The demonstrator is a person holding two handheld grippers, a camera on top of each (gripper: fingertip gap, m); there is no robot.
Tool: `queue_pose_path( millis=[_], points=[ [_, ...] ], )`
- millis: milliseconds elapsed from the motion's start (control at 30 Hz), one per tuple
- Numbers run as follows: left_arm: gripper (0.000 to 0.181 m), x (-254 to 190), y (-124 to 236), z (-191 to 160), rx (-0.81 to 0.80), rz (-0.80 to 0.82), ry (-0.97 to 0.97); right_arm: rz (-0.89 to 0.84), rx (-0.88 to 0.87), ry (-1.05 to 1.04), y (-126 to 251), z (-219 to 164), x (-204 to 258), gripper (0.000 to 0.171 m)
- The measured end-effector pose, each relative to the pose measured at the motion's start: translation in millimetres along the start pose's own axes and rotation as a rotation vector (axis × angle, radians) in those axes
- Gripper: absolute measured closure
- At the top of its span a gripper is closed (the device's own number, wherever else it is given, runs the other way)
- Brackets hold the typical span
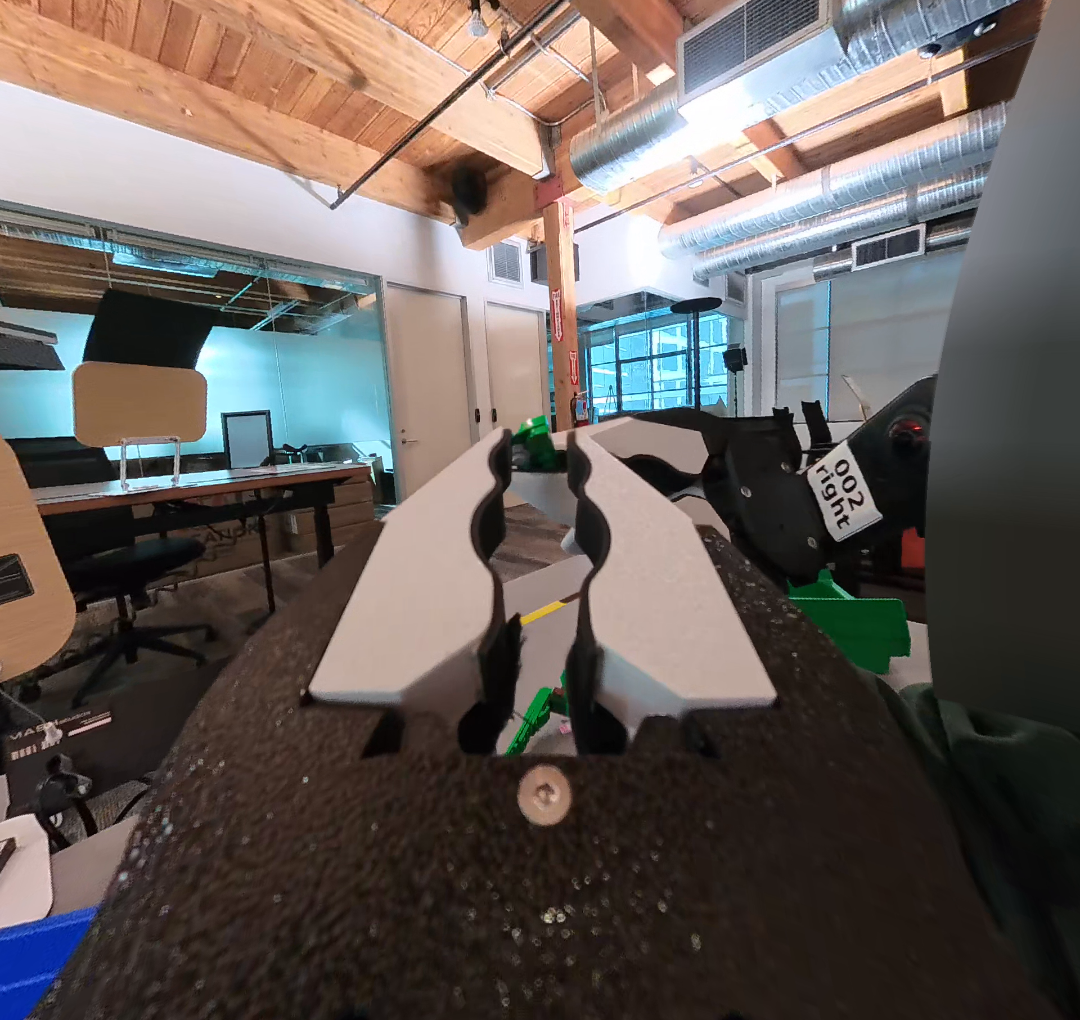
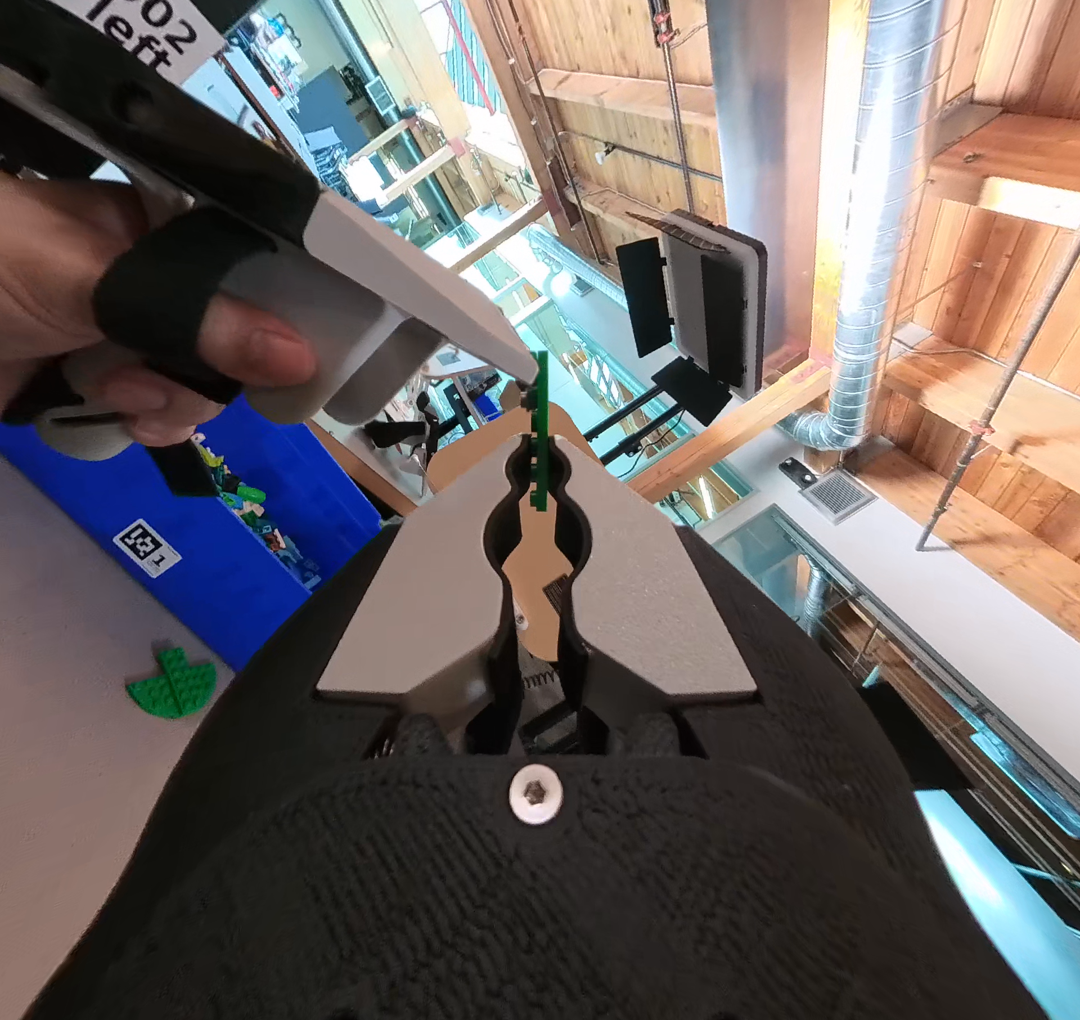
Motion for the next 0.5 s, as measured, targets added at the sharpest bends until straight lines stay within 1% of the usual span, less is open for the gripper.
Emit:
queue_pose_path(
  millis=[100,233,367,500],
  points=[
    [0.173,-2.5,0.1,2.2,-0.012,-0.017,0.010,-0.028,-0.004,0.019,1.3,1.5,-3.0,0.169],
    [0.174,-4.4,0.4,3.2,-0.030,-0.039,0.031,-0.047,-0.010,0.049,2.3,3.4,-3.9,0.169],
    [0.172,-6.2,0.3,3.6,-0.033,-0.059,0.056,-0.063,-0.002,0.077,2.3,3.5,-4.5,0.169],
    [0.171,-6.2,0.3,4.0,-0.037,-0.047,0.039,-0.068,-0.002,0.086,1.6,3.5,-4.0,0.169]
  ],
)
Point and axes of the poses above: each gripper's, where its closed fingertips meet, y back along the fingers, z out of its top, x = y × z across the jaws, the point moved 2 cm from there along y, back along the fingers, and after that the axes turned 14 degrees about y, right-handed, at the moved point
